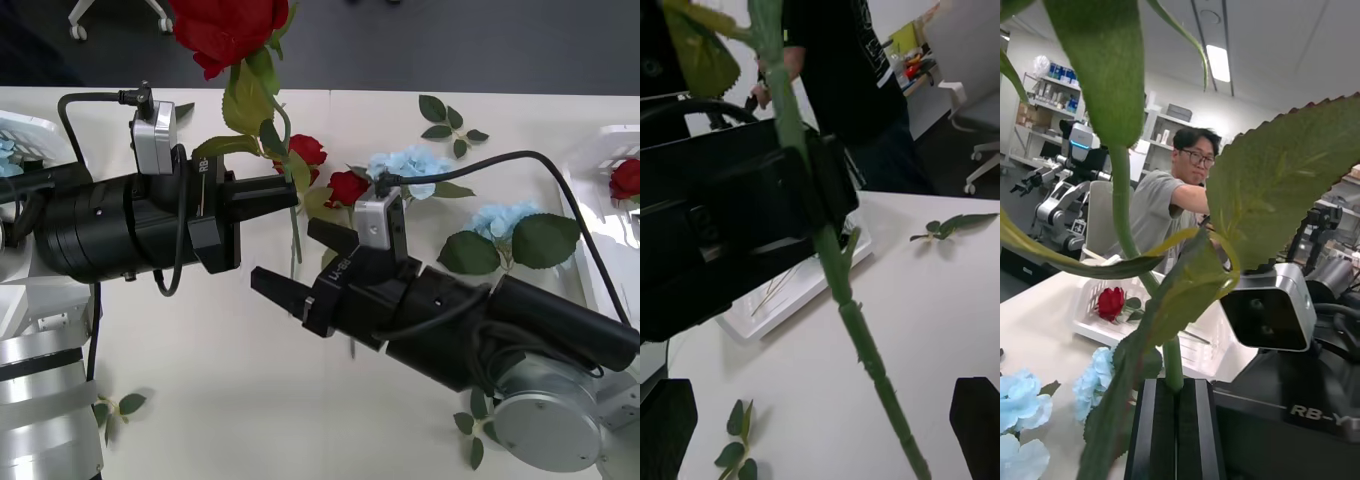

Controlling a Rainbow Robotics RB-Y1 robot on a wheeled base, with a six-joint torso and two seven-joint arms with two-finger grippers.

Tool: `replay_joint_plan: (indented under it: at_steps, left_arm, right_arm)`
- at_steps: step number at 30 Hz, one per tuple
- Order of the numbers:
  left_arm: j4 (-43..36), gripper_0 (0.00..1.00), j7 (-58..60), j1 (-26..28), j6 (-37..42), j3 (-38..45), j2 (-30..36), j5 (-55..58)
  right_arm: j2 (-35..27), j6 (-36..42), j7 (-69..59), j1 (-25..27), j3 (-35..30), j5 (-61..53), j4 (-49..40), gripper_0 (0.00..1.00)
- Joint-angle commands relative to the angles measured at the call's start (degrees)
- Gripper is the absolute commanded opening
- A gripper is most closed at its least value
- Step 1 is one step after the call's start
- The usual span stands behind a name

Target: Put the red flowers into the right box and the blue flowers into the left box

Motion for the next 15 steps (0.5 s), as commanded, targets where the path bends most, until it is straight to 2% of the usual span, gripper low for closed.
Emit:
replay_joint_plan:
  at_steps: [1, 10, 12, 13, 14, 15]
  left_arm:
    - [-1.77, 0.0, -2.11, 0.5, 0.2, -0.98, 0.12, 0.13]
    - [-1.77, 0.0, -2.11, 0.5, 0.2, -0.98, 0.12, 0.13]
    - [-1.77, 0.0, -2.11, 0.5, 0.2, -0.98, 0.12, 0.13]
    - [-1.77, 0.0, -2.11, 0.5, 0.2, -0.98, 0.12, 0.13]
    - [-1.77, 0.0, -2.11, 0.5, 0.2, -0.98, 0.12, 0.13]
    - [-1.77, 0.0, -2.11, 0.5, 0.2, -0.98, 0.12, 0.13]
  right_arm:
    - [1.07, -2.2, 2.22, -1.31, 0.78, 0.44, 0.76, 1.0]
    - [0.72, -3.43, 2.92, -1.48, 0.87, 0.44, 1.38, 1.0]
    - [0.54, -3.52, 3.1, -1.48, 0.87, 0.53, 1.38, 0.54]
    - [0.54, -3.52, 3.19, -1.57, 0.87, 0.71, 1.29, 0.21]
    - [0.54, -3.52, 3.19, -1.48, 0.87, 0.79, 1.38, 0.0]
    - [0.63, -3.61, 3.28, -1.57, 0.78, 0.79, 1.38, 0.0]
